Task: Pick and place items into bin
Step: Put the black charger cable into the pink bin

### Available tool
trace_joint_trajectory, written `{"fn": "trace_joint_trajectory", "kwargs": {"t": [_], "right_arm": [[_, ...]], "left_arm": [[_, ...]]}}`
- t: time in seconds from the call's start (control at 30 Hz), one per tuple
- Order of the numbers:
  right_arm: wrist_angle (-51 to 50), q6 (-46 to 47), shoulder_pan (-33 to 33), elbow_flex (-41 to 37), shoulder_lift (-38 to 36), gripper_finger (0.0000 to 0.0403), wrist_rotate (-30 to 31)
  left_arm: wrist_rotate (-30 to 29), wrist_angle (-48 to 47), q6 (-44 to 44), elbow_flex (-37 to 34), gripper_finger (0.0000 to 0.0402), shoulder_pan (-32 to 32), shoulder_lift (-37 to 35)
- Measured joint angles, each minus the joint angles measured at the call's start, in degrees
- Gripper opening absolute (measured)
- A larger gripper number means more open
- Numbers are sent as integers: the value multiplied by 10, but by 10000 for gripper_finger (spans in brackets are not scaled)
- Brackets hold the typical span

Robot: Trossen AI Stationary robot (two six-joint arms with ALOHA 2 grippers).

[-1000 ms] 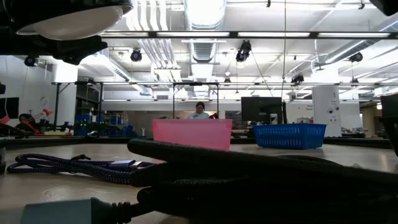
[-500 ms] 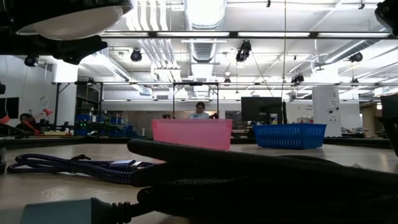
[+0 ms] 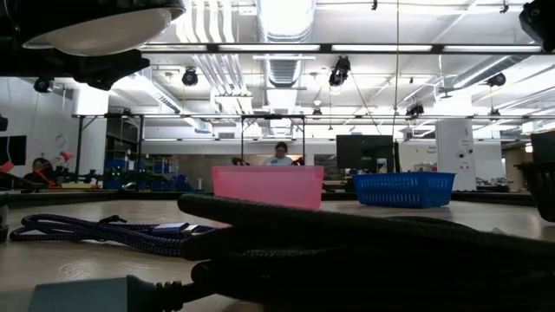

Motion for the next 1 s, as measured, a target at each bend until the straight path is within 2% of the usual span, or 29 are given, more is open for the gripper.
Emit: {"fn": "trace_joint_trajectory", "kwargs": {"t": [0.1, 0.37, 0.5, 0.6, 0.67, 0.87, 1.0], "right_arm": [[0, -18, 0, 0, 0, 170, 33], [20, -88, -1, 11, 0, 160, 185], [80, -142, -3, 11, 0, 157, 269], [163, -217, -8, 11, 0, 158, 324], [236, -276, -11, 11, 0, 160, 342], [477, -480, -24, 12, 13, 156, 344], [538, -553, -27, 15, 50, 160, 340]], "left_arm": [[0, 0, 0, 0, 180, 0, 0], [0, 0, 0, 0, 180, 0, 1], [0, 0, 0, 0, 180, 0, 2], [0, 0, 0, 0, 180, 0, 3], [0, 0, 0, 0, 180, 0, 3], [0, 0, 0, 0, 180, 0, 7], [0, 0, 0, 0, 180, 0, 9]]}}
